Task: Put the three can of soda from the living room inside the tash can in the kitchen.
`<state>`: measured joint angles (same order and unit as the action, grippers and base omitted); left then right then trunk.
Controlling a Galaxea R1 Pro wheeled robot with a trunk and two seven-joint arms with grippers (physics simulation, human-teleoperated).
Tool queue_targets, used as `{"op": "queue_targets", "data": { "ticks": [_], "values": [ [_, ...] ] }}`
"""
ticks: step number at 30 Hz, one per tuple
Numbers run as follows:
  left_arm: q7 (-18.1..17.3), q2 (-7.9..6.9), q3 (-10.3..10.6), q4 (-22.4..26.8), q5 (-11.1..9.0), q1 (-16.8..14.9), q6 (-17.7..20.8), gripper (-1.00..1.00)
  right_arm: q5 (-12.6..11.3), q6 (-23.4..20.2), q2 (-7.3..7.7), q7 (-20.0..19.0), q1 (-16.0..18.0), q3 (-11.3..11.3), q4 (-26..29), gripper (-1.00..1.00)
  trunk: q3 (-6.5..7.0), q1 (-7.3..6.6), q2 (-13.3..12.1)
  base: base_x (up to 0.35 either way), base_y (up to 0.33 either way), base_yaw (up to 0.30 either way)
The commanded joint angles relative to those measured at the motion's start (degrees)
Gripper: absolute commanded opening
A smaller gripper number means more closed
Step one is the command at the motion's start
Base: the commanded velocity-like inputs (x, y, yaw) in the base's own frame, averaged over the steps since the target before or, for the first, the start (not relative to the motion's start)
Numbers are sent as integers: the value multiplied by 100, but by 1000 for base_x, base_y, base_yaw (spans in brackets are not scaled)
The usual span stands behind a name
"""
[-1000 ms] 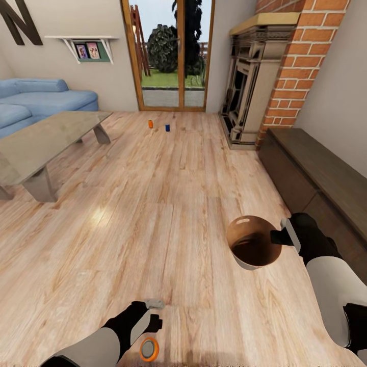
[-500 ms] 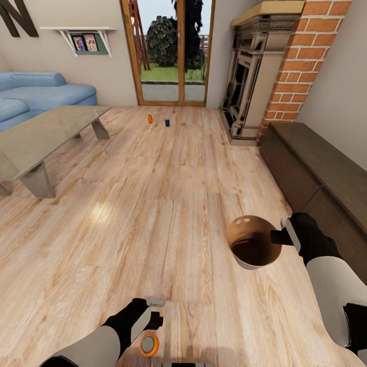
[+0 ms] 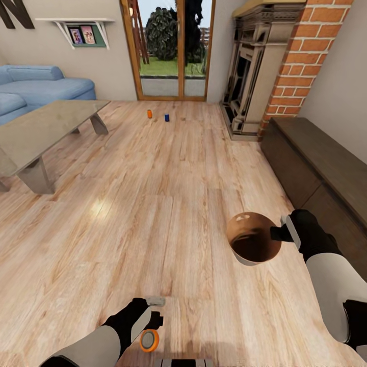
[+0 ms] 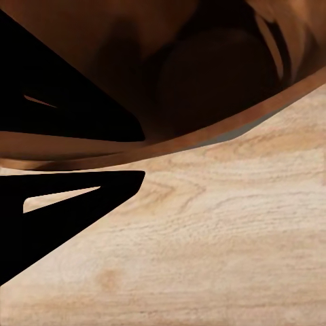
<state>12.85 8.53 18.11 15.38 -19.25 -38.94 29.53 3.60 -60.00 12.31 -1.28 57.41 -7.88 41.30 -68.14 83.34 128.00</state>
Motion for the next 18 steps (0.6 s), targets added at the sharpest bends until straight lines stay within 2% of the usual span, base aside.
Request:
{"op": "queue_targets", "data": {
  "ticks": [1,7,18],
  "values": [
    [0,0,0,0,0,0,0,100,-52,0,-1,-22,10,-3,1,-100,-9,-1,0,0,0,0],
    [-1,0,0,0,0,-2,0,100,-52,0,-5,-22,35,0,1,-100,-59,-1,0,0,0,0],
    [-9,0,0,2,0,-33,6,100,-58,0,-3,-22,65,6,5,-100,-310,241,442,0,0,0]
  ]
}}
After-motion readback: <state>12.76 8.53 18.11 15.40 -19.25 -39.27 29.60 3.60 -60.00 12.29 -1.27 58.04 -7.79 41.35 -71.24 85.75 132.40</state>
